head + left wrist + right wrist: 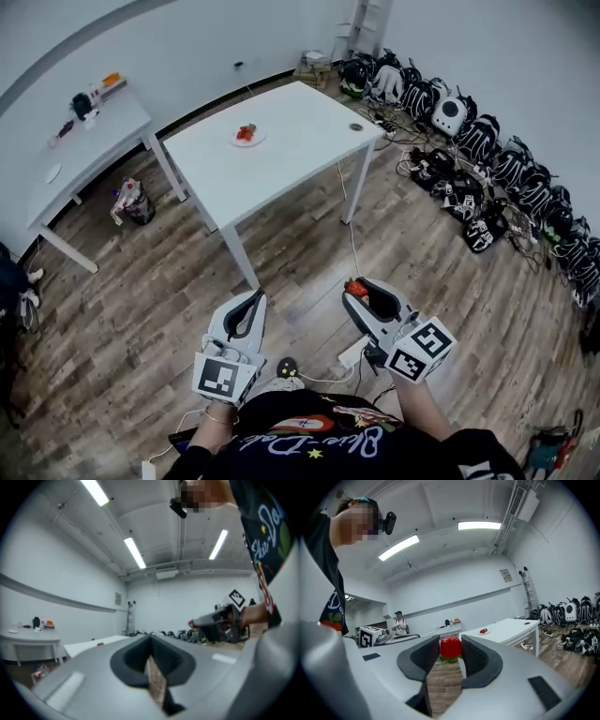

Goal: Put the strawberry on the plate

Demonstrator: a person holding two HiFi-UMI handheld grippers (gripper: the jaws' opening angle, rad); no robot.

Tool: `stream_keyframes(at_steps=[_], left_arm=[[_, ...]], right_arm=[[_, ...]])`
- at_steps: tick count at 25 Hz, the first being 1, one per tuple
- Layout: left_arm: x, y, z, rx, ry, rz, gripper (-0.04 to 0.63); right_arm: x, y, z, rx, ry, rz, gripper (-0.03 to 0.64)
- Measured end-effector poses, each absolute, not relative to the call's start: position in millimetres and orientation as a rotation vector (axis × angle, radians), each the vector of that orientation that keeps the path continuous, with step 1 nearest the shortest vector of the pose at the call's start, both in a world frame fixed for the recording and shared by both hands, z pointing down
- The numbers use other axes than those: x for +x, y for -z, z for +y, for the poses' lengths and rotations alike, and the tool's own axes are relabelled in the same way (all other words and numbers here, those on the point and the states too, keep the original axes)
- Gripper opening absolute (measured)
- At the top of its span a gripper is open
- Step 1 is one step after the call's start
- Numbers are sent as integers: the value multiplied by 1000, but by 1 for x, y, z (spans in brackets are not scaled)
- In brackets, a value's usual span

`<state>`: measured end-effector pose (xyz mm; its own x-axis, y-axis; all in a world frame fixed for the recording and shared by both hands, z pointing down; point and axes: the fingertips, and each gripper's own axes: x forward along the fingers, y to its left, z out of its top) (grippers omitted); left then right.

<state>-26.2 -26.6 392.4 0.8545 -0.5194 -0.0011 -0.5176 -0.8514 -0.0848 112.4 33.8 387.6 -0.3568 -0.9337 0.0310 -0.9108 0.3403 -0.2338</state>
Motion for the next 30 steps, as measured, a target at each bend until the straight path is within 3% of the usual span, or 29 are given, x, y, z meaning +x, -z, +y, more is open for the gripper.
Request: stream_keyframes(at_steps=[7, 19, 30], left_arm=[[29, -379, -167, -2938, 168, 832, -11], [149, -388, -388, -2956, -7, 1095, -11], [150, -402, -529, -2844, 143, 1302, -11]], right_arm=[[155, -363, -118, -1653, 294, 2487, 152], [259, -401, -421, -1384, 375, 2839, 152], [238, -488, -655, -1256, 341, 3400, 152]])
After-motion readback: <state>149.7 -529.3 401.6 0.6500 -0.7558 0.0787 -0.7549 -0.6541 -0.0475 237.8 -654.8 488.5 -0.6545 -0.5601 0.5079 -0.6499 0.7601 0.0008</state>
